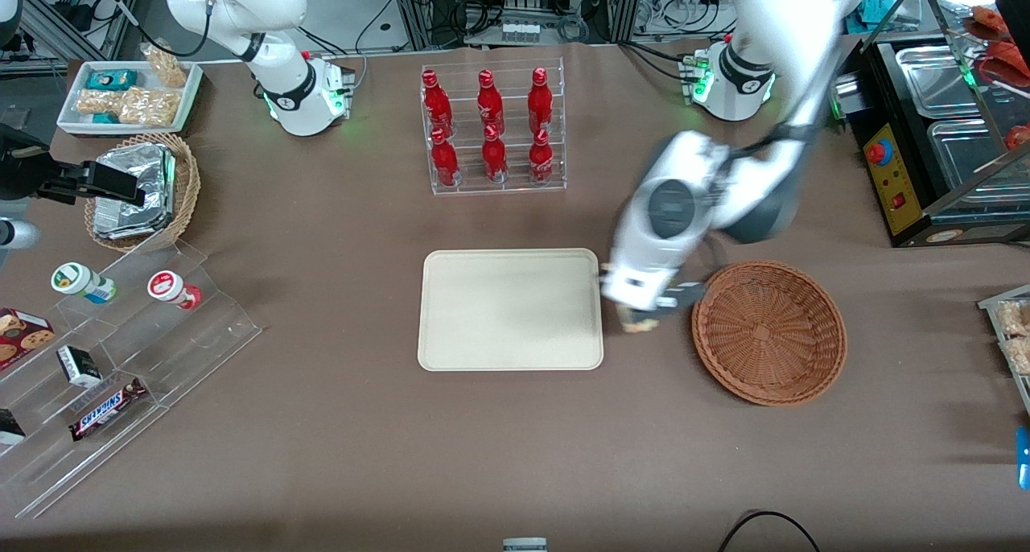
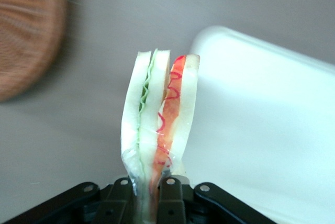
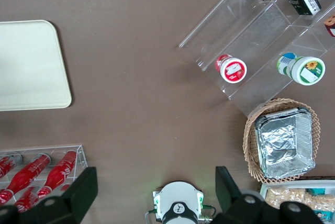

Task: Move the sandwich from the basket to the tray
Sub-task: 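Carry the sandwich with the left gripper over the cream tray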

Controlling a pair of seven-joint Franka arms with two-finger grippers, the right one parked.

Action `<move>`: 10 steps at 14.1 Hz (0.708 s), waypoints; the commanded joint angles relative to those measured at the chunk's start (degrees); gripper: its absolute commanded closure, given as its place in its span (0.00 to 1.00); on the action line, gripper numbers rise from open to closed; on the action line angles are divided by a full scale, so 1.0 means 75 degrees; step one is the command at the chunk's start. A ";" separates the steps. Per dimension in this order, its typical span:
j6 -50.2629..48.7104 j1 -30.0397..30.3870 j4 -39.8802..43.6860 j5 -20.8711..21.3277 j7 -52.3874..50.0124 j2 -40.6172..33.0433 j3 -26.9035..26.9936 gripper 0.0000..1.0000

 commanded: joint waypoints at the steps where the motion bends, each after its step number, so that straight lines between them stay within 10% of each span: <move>1: -0.0125 -0.0539 0.1579 0.0144 -0.0119 0.1260 0.0104 0.86; 10: 0.1047 -0.1125 0.2120 0.0156 -0.0155 0.2316 -0.0681 0.76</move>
